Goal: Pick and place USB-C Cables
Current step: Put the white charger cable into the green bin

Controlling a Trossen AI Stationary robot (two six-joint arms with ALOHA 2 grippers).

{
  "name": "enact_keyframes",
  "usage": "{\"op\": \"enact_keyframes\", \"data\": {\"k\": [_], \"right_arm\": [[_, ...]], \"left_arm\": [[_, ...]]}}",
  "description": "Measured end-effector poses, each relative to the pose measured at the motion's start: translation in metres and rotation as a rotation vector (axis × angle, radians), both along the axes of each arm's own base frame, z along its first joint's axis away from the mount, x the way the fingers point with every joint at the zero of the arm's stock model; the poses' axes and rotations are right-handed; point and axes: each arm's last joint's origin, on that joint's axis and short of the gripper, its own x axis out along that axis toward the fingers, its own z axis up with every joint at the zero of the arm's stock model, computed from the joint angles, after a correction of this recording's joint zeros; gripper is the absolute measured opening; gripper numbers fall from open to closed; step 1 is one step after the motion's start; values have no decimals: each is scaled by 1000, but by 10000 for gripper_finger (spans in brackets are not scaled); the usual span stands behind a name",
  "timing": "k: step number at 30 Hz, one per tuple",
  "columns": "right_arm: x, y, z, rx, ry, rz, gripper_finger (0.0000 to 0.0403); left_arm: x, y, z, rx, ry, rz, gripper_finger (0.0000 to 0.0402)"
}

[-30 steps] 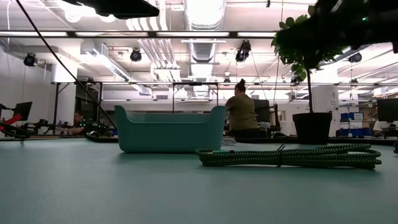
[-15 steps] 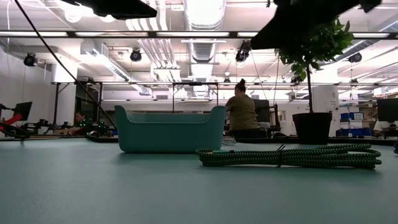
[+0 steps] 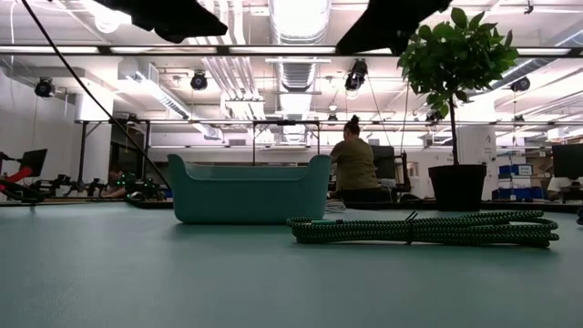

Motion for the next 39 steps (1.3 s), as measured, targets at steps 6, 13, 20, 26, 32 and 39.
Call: {"op": "enact_keyframes", "data": {"k": [6, 13, 20, 26, 32, 39], "right_arm": [[10, -15, 12, -14, 20, -46, 58], [23, -30, 18, -47, 114, -76, 58], [41, -57, 21, -105, 196, -97, 58], [58, -93, 18, -92, 220, -67, 58], [65, -134, -2, -136, 314, -53, 58], [66, -178, -40, -127, 432, -1, 58]], "left_arm": [[-6, 2, -14, -5, 37, 6, 137], [-29, 8, -11, -51, -33, 14, 137], [-52, 16, -20, -97, -109, 66, 137], [-62, 21, -26, -88, -189, 110, 137], [-66, 22, -22, -97, -226, 109, 137], [-68, 23, -20, -77, -236, 103, 137]]}}
